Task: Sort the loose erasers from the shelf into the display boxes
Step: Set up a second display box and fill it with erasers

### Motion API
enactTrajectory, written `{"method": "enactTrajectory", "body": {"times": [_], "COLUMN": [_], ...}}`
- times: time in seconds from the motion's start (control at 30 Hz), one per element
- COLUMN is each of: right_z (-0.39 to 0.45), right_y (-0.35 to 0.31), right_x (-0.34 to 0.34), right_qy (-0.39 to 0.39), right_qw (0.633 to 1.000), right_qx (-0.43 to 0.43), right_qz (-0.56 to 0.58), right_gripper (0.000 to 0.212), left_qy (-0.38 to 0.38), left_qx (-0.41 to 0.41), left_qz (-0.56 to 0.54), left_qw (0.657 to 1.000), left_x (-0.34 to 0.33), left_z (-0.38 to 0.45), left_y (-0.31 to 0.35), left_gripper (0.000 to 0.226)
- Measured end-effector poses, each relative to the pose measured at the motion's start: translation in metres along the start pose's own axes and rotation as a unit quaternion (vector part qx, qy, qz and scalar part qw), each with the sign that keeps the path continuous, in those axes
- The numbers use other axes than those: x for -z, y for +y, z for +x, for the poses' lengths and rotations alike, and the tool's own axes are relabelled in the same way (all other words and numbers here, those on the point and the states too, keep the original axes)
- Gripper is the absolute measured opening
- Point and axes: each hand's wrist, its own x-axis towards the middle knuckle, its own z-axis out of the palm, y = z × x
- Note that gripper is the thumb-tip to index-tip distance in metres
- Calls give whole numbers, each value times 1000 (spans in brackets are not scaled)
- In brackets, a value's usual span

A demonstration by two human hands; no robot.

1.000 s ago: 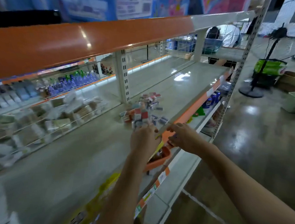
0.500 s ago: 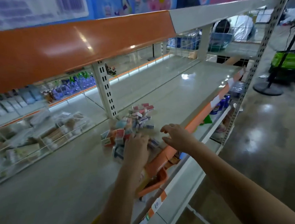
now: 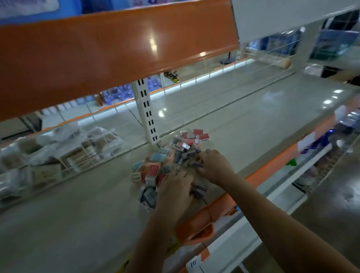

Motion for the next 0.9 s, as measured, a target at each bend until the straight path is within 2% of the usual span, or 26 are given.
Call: {"method": "enactTrajectory", "body": {"times": [0.13, 0.33, 0.53, 0.7, 0.77, 0.9], "right_z": [0, -20, -34, -48, -56, -71], "right_y": [7, 21, 17, -7, -21, -59], "right_x": [-2, 14, 21, 32, 38, 44], "right_qy": [3, 64, 37, 48, 55, 52], "right_qw": [999, 979, 963, 943, 932, 919], "right_qx": [32, 126, 194, 249, 273, 310], "right_qz": [14, 145, 183, 215, 233, 238], "right_gripper": [33, 25, 24, 24, 28, 33], "left_qy": [22, 9, -25, -57, -38, 56], "left_qx": [30, 68, 154, 203, 216, 254], "left_qz": [2, -5, 16, -16, -53, -104], "left_qw": [999, 998, 988, 977, 974, 960], "left_x": [-2, -7, -3, 9, 18, 38], "left_z": [-1, -7, -8, -16, -31, -84], "left_y": [11, 22, 28, 29, 27, 15], "left_gripper": [12, 14, 24, 24, 22, 23]}}
